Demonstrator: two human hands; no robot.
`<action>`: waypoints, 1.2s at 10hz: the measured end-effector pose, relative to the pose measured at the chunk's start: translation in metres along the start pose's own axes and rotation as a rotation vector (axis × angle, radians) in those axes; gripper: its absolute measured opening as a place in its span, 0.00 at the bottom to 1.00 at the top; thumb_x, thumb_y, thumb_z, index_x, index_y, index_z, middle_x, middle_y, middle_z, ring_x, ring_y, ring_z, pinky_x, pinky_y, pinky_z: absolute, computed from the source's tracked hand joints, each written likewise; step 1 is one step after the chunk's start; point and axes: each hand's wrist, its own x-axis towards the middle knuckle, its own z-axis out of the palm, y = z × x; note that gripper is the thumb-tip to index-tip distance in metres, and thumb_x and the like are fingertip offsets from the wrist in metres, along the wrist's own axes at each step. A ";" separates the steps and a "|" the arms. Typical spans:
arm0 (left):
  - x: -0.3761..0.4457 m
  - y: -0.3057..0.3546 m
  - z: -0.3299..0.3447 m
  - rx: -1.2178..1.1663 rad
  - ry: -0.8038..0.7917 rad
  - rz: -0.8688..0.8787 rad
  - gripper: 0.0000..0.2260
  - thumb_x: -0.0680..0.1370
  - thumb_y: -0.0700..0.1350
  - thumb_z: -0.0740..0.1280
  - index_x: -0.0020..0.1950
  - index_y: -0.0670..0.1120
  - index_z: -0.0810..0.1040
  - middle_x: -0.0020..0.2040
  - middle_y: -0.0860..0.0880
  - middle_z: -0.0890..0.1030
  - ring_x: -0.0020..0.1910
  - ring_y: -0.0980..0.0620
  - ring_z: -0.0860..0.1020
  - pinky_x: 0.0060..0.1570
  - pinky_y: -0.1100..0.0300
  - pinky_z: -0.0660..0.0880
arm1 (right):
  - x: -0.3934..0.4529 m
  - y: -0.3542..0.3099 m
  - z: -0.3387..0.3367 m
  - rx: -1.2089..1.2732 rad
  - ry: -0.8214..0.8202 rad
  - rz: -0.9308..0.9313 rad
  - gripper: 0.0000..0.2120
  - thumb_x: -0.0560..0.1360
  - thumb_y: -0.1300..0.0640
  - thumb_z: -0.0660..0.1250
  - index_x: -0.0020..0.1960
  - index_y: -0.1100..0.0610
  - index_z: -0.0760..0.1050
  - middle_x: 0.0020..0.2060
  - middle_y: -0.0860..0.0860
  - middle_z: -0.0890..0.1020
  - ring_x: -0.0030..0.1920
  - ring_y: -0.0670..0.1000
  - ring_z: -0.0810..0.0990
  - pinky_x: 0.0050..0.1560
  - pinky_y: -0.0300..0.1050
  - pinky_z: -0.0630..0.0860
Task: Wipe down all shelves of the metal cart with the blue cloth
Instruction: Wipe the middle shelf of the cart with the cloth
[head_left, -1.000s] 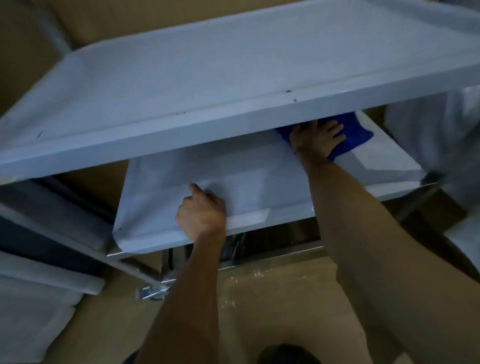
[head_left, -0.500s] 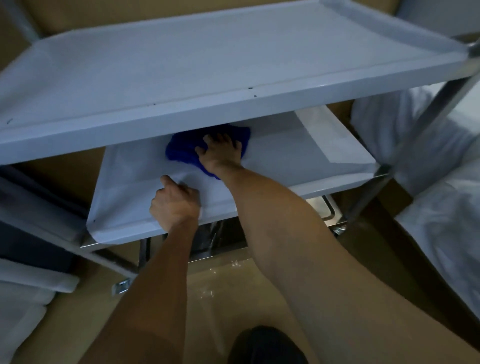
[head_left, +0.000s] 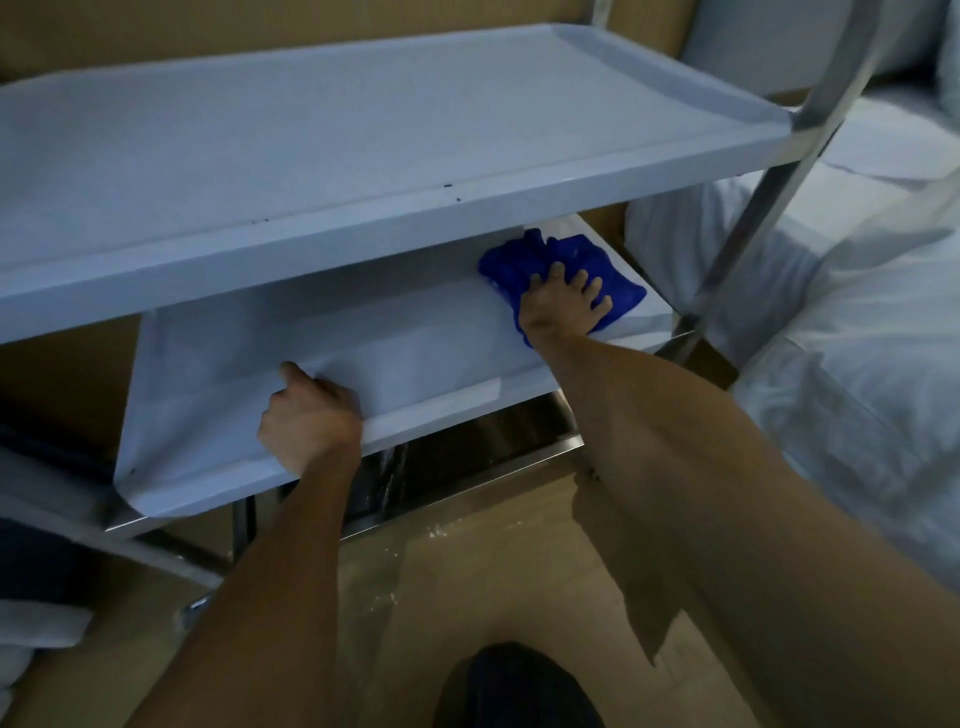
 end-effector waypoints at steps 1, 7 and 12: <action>-0.001 0.000 -0.002 -0.013 -0.003 0.013 0.10 0.80 0.45 0.59 0.56 0.39 0.71 0.43 0.35 0.80 0.42 0.35 0.79 0.39 0.52 0.67 | 0.005 0.029 -0.017 -0.043 0.018 0.091 0.24 0.85 0.45 0.45 0.78 0.51 0.58 0.78 0.59 0.57 0.79 0.63 0.51 0.77 0.64 0.45; -0.008 0.001 -0.008 -0.074 -0.009 -0.004 0.09 0.79 0.41 0.59 0.56 0.38 0.71 0.41 0.36 0.79 0.39 0.38 0.78 0.36 0.54 0.65 | -0.061 0.040 -0.007 -0.062 0.045 -0.193 0.26 0.79 0.39 0.50 0.73 0.50 0.64 0.71 0.55 0.70 0.74 0.59 0.63 0.75 0.62 0.53; 0.005 0.002 -0.001 -0.012 -0.031 -0.063 0.09 0.78 0.42 0.58 0.58 0.43 0.70 0.43 0.40 0.81 0.39 0.40 0.75 0.37 0.54 0.63 | -0.012 -0.209 0.134 0.026 -0.252 -0.542 0.41 0.72 0.33 0.51 0.78 0.55 0.61 0.77 0.59 0.61 0.77 0.65 0.56 0.75 0.65 0.50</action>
